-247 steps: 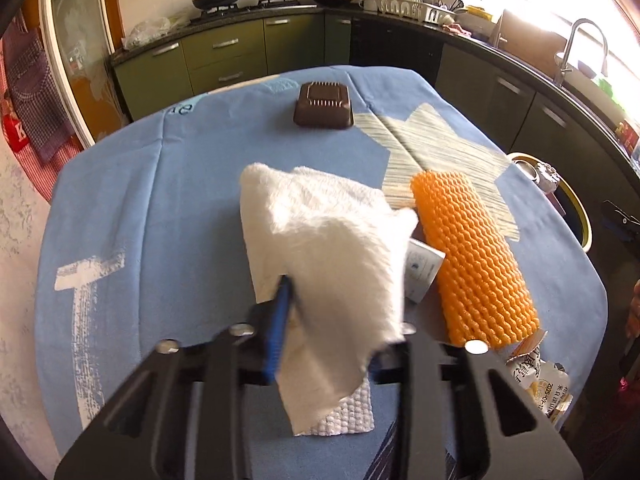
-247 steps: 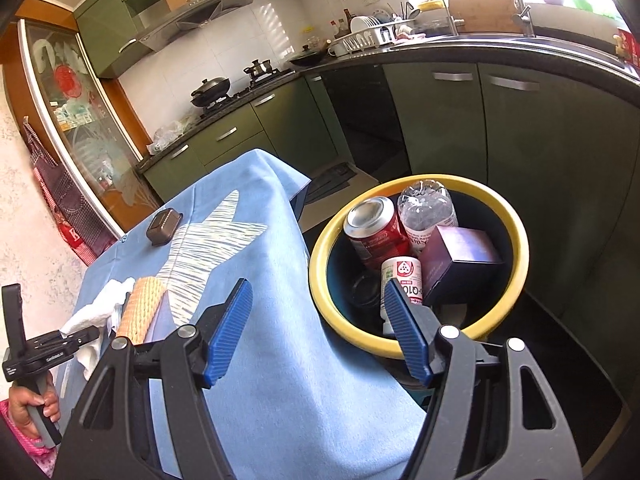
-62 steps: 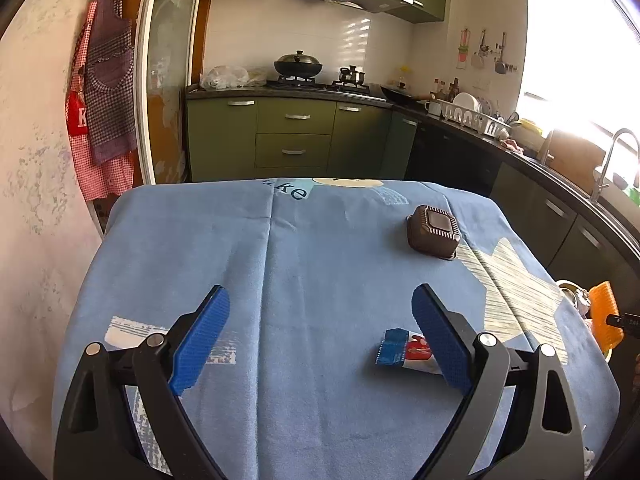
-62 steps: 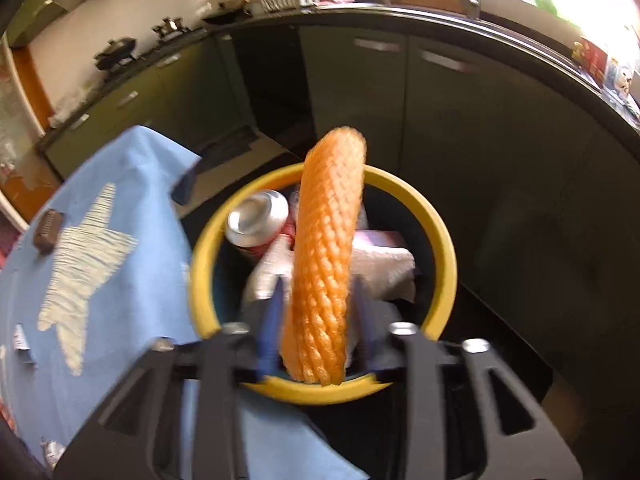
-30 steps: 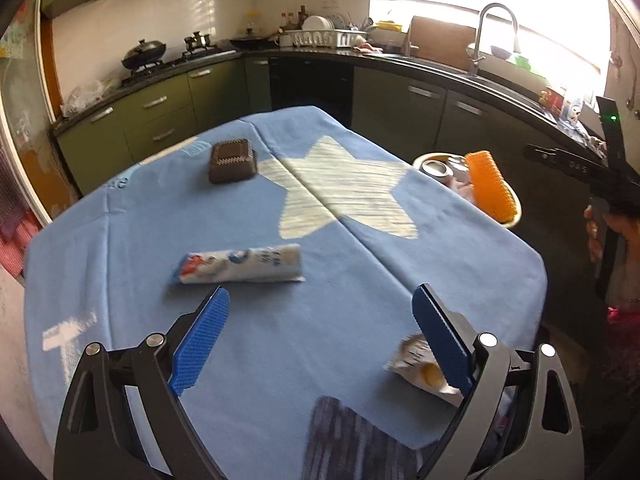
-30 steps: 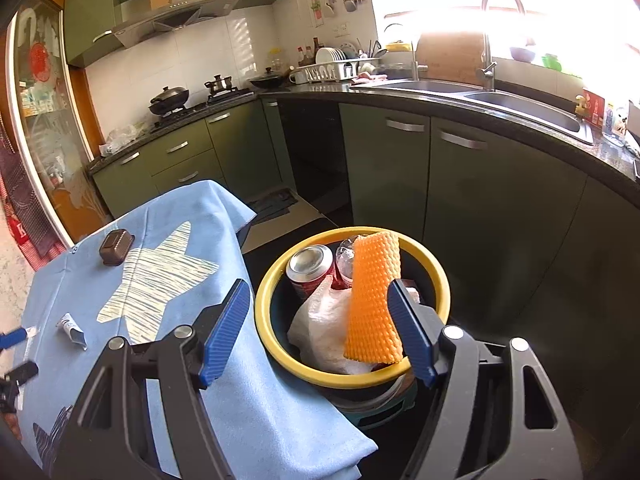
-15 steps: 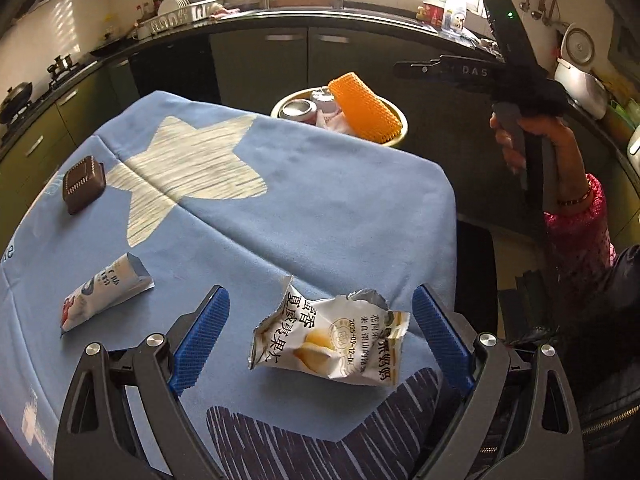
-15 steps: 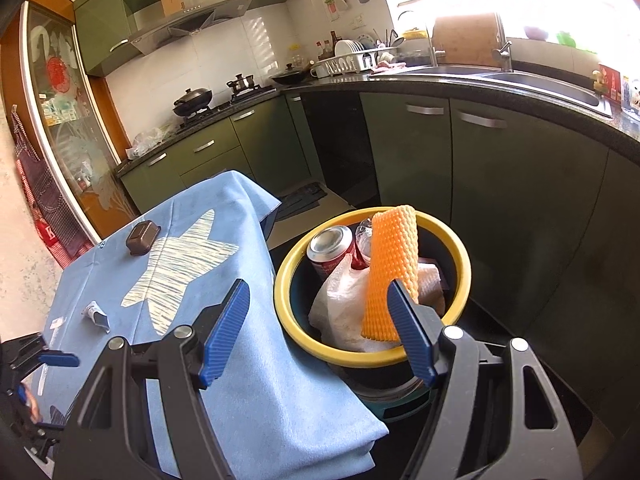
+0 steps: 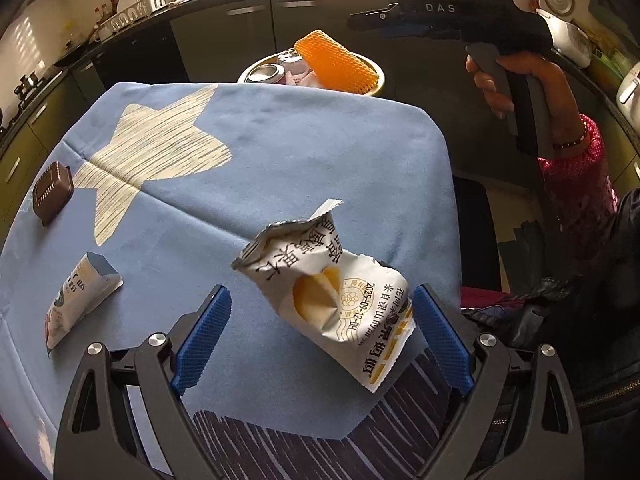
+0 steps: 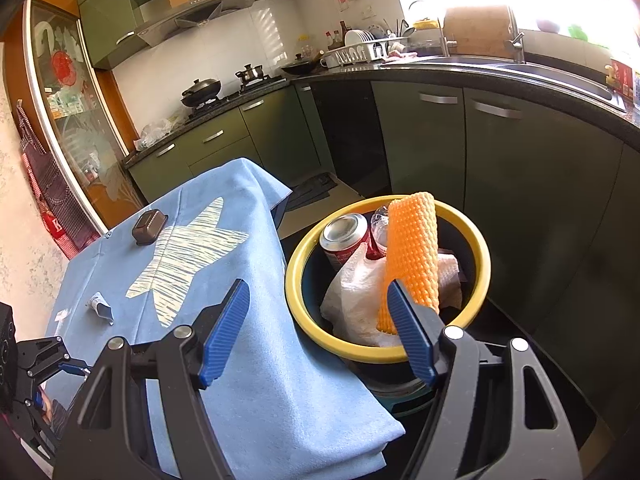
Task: Collect trash
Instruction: 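Reach the left tool to the white snack bag and grasp it, then carry the white snack bag over the bin and open the left tool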
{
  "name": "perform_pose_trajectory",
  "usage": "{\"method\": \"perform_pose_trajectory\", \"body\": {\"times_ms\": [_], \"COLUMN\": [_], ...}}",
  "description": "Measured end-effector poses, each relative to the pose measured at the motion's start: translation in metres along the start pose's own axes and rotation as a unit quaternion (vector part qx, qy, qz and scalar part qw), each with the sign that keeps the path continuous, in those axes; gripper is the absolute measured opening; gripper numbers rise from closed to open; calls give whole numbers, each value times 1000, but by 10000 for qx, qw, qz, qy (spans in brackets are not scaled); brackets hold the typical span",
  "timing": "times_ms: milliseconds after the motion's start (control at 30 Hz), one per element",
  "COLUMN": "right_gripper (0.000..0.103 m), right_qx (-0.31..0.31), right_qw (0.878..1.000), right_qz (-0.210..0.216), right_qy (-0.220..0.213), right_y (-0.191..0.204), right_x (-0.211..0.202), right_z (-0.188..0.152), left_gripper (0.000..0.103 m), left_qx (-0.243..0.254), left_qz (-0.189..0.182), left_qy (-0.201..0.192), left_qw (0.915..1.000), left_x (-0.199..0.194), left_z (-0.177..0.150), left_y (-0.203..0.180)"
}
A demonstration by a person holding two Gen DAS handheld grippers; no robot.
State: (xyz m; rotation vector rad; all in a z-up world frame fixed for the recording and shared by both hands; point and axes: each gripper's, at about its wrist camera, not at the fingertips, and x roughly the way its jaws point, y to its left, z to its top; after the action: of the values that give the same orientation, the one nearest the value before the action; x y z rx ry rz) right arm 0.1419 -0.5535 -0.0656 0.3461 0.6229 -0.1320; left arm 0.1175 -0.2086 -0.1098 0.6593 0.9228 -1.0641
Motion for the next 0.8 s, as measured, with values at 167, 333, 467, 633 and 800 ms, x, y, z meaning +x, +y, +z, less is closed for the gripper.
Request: {"method": "perform_pose_trajectory", "body": {"times_ms": [167, 333, 467, 633, 800], "right_gripper": [68, 68, 68, 68, 68], "right_qx": [2, 6, 24, 62, 85], "right_qw": [10000, 10000, 10000, 9999, 9999], "right_qz": [7, 14, 80, 117, 135], "right_qy": [3, 4, 1, -12, -53], "right_y": [0, 0, 0, -3, -6], "right_x": [1, 1, 1, 0, -3], "right_z": [0, -1, -2, -1, -1], "left_gripper": [88, 89, 84, 60, 45], "left_qx": [-196, -976, -1329, -1655, -1811], "left_qz": [-156, -421, -293, 221, 466], "left_qy": [87, 203, 446, 678, 764], "left_qw": [9996, 9941, 9897, 9836, 9794], "left_x": [5, 5, 11, 13, 14], "left_z": [6, 13, 15, 20, 22], "left_y": [1, 13, 19, 21, 21]}}
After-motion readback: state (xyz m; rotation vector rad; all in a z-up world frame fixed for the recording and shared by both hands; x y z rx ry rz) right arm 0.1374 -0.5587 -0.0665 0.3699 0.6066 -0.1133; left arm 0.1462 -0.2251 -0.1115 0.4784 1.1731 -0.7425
